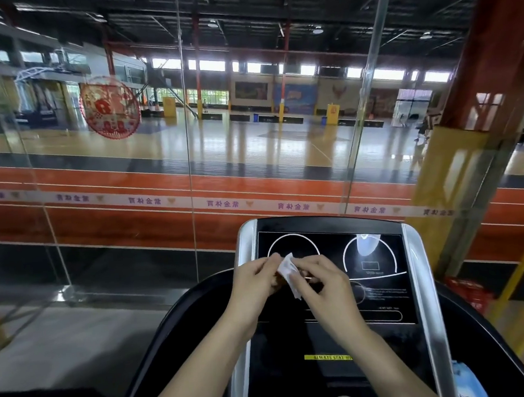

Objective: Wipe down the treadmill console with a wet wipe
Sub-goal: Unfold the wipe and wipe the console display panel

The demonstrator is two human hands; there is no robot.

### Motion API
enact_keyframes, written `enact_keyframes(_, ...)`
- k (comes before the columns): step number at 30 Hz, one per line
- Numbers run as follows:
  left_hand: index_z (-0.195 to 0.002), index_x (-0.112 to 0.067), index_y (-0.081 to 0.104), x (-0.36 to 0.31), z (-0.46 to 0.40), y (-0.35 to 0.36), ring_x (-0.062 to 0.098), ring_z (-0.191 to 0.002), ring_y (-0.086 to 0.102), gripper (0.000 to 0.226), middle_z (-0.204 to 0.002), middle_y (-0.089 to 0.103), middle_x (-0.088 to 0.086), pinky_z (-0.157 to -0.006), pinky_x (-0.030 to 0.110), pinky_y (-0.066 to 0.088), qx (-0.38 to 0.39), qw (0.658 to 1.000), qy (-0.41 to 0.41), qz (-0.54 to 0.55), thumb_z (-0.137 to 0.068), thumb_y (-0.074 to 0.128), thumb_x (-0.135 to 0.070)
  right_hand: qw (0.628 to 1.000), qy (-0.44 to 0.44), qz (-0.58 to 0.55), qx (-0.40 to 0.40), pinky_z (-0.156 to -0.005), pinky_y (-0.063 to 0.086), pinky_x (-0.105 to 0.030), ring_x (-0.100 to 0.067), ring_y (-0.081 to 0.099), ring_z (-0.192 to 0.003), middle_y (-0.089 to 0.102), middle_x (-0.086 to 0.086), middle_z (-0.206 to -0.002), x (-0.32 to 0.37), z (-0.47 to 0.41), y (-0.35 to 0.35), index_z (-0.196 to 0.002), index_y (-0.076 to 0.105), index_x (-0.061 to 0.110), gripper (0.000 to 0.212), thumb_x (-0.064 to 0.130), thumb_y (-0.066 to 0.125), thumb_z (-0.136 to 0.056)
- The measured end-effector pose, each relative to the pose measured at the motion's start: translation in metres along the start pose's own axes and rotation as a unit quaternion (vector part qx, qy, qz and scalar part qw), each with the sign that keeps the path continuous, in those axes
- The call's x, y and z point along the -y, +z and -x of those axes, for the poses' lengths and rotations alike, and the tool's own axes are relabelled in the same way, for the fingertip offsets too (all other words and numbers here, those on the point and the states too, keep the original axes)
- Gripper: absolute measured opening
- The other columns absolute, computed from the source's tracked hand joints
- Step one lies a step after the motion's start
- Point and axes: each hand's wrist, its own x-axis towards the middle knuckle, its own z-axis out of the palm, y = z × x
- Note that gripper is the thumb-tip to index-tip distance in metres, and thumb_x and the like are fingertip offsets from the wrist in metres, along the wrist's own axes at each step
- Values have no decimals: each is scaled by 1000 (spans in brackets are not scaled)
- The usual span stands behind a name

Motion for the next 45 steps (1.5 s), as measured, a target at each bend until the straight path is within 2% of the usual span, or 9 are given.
enact_keyframes(8,-116,-19,77,-6,-3,-13,11,-100,76,53,-105,81,-6,-103,34,50,17,999,-29,13,-109,35,-51,1000,14,-25,4,-82,48,-14,-11,66,-95,70,15,-102,-2,-9,9,-120,80,33,28,20,79,-96)
enact_keyframes(14,-111,-27,79,3,-18,-27,5,-100,72,44,-105,80,-7,-104,38,51,4,995,31,-92,-109,41,-49,993,67,-94,-5,-88,56,-28,-7,72,-98,77,11,-97,-6,-28,20,-102,83,36,19,20,74,-100)
enact_keyframes(16,-116,-22,75,13,-25,-39,6,-106,67,28,-111,75,-5,-104,37,51,-58,958,138,-246,-107,52,-33,998,44,-40,-31,-85,56,-30,-5,70,-90,75,11,-89,-11,-41,23,-92,82,34,19,18,74,-99)
enact_keyframes(19,-145,-18,57,38,-45,-59,17,-141,49,41,-149,57,-1,-117,40,41,-76,839,269,-467,-104,52,-14,990,-67,95,-74,-88,55,-26,-9,68,-91,73,4,-98,-18,-68,31,-102,83,15,9,13,76,-98)
enact_keyframes(23,-164,-14,21,69,-71,-73,23,-162,9,58,-175,10,3,-130,47,20,-48,747,227,-623,-110,28,-34,935,-246,249,-62,-89,60,-42,-36,74,-92,77,-12,-98,-36,-96,57,-92,81,3,9,-4,81,-88)
enact_keyframes(26,-165,-16,17,83,-75,-77,26,-162,7,61,-175,3,1,-130,53,13,-74,697,228,-676,-109,19,-41,918,-252,305,2,-105,57,-51,-41,72,-118,78,-13,-117,-60,-92,73,-104,79,4,24,-8,80,-83)
enact_keyframes(31,-166,-21,9,91,-76,-76,25,-162,0,59,-176,-4,-4,-130,55,6,-94,697,233,-672,-110,13,-41,895,-223,379,68,-130,27,-46,-23,40,-155,47,-9,-164,-69,-58,70,-155,51,5,55,31,40,-108)
enact_keyframes(38,-166,-23,5,93,-76,-77,24,-162,-1,60,-176,-8,-5,-130,57,10,-86,707,229,-664,-110,15,-40,872,-194,422,156,-132,6,-47,-13,3,-165,10,0,-178,-72,-32,59,-169,20,14,64,46,22,-113)
enact_keyframes(45,-167,-24,5,92,-74,-75,24,-162,0,61,-176,-8,-6,-129,57,11,-95,705,230,-664,-109,16,-40,872,-192,413,180,-132,3,-51,-8,-1,-164,9,5,-178,-72,-32,51,-168,27,19,64,51,18,-113)
